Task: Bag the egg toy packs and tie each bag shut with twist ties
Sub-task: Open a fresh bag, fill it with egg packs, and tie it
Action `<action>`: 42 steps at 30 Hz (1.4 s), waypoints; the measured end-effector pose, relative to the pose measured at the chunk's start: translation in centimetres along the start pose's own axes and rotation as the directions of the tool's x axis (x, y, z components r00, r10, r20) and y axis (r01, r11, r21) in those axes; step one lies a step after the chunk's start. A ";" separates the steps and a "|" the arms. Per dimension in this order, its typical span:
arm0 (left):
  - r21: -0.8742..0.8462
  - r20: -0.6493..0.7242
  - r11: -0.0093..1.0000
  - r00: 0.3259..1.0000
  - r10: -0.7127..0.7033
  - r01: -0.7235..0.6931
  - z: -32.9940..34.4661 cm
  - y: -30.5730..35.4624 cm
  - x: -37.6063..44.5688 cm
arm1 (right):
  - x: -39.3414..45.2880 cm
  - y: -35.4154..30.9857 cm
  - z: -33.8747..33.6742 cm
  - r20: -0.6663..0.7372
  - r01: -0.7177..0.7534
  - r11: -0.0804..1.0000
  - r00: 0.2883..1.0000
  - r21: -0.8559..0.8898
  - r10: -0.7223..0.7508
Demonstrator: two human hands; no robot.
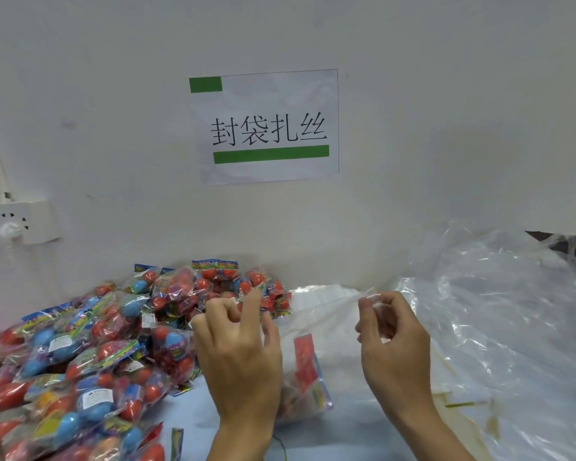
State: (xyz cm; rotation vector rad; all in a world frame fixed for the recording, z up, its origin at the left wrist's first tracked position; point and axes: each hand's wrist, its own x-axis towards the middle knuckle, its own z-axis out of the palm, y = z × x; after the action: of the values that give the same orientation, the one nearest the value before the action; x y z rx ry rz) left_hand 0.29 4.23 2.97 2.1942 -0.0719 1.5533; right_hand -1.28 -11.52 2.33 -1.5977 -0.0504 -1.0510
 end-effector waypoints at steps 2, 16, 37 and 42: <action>-0.003 0.016 0.998 0.998 0.059 -0.059 0.2 -0.1 0.1 | 0.0 0.0 0.0 0.000 -0.002 1.000 1.000 0.010 0.002; -0.264 0.190 0.941 0.968 -0.165 0.213 0.6 -0.6 -0.2 | 0.0 0.2 -1.0 0.431 -0.365 0.930 0.847 0.043 0.312; -0.577 0.269 0.803 0.963 0.014 0.149 0.9 -0.1 -0.4 | -0.2 0.7 -0.1 0.267 -0.187 0.982 0.945 -0.041 0.191; -0.390 0.200 0.860 0.942 -0.271 0.330 1.3 -1.6 0.4 | 1.1 1.7 -1.1 0.171 -0.298 0.954 0.938 -0.038 0.300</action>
State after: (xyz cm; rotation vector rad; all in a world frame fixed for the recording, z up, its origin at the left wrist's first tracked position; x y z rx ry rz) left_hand 2.00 5.24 2.44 1.8607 -0.0899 1.0913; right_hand -0.34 -13.50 1.62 -1.6437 0.0791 -0.6746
